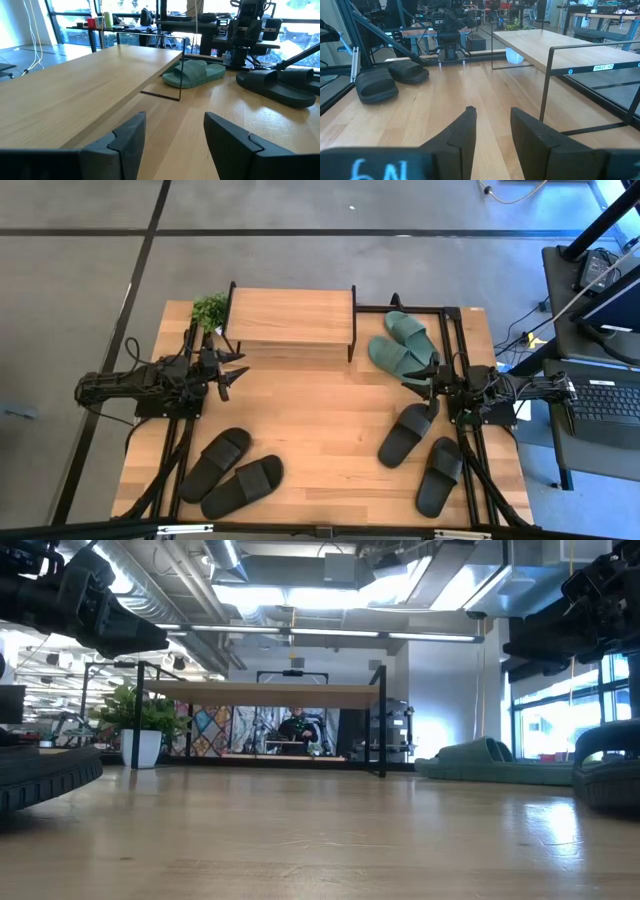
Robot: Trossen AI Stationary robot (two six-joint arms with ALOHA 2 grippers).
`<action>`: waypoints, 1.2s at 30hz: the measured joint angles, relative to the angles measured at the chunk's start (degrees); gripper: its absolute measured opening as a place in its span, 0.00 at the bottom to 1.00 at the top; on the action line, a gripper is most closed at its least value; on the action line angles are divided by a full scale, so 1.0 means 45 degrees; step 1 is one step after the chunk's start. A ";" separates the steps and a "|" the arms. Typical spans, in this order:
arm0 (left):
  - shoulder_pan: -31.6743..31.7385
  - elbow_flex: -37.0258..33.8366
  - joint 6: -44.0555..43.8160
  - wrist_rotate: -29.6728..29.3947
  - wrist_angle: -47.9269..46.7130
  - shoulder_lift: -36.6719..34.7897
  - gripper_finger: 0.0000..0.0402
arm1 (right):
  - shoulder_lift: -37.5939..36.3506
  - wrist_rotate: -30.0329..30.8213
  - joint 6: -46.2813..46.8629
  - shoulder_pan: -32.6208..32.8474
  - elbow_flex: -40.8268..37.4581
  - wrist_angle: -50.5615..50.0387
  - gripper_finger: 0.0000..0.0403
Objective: Pick and place slides into the shelf
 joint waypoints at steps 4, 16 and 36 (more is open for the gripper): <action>0.0000 0.0002 0.0000 -0.0002 -0.0002 -0.0002 0.48 | 0.0000 0.0000 -0.0025 0.0005 0.0001 0.0000 0.30; 0.0000 0.0002 0.0000 -0.0003 -0.0002 0.0000 0.48 | -0.0005 0.0000 0.0043 0.0005 -0.0003 0.0479 0.30; -0.0003 0.0000 0.0000 0.0000 0.0000 0.0001 0.48 | 0.0000 0.0000 -0.0030 0.0005 -0.0003 -0.0015 0.30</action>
